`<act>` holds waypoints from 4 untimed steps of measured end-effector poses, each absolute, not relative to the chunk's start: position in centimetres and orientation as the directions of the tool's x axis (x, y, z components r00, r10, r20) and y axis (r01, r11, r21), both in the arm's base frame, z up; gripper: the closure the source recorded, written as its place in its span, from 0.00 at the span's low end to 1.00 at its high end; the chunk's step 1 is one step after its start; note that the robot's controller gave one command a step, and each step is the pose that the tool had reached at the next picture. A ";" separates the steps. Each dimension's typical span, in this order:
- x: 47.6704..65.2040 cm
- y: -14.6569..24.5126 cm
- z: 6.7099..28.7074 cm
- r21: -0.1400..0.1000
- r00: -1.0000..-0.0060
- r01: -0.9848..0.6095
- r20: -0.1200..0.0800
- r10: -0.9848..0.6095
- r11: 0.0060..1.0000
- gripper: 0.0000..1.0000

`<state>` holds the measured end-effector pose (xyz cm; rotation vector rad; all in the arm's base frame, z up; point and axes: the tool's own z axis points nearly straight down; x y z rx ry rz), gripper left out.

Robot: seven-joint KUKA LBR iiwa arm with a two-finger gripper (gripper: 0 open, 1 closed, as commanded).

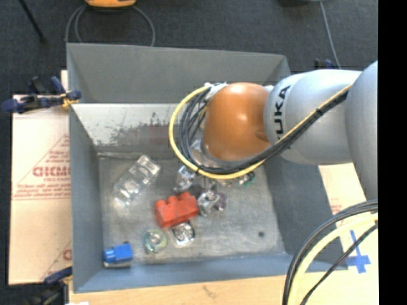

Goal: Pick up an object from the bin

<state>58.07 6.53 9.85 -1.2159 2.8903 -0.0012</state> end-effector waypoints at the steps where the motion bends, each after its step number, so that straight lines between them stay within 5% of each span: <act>1: 55.2 13.9 11.2 -0.004 -0.118 -0.993 -0.005 -0.993 0.118 1.00; 2: 55.2 13.9 11.1 -0.001 -0.123 -0.992 -0.004 -0.992 0.123 0.00; 3: 52.3 14.2 8.0 -0.027 0.091 -0.995 -0.011 -0.996 -0.091 0.00; 4: 52.1 13.8 7.8 -0.017 0.084 -0.996 -0.002 -0.996 -0.084 1.00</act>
Offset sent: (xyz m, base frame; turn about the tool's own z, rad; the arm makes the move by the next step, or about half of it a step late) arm -0.0297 0.0731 0.0119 -0.6568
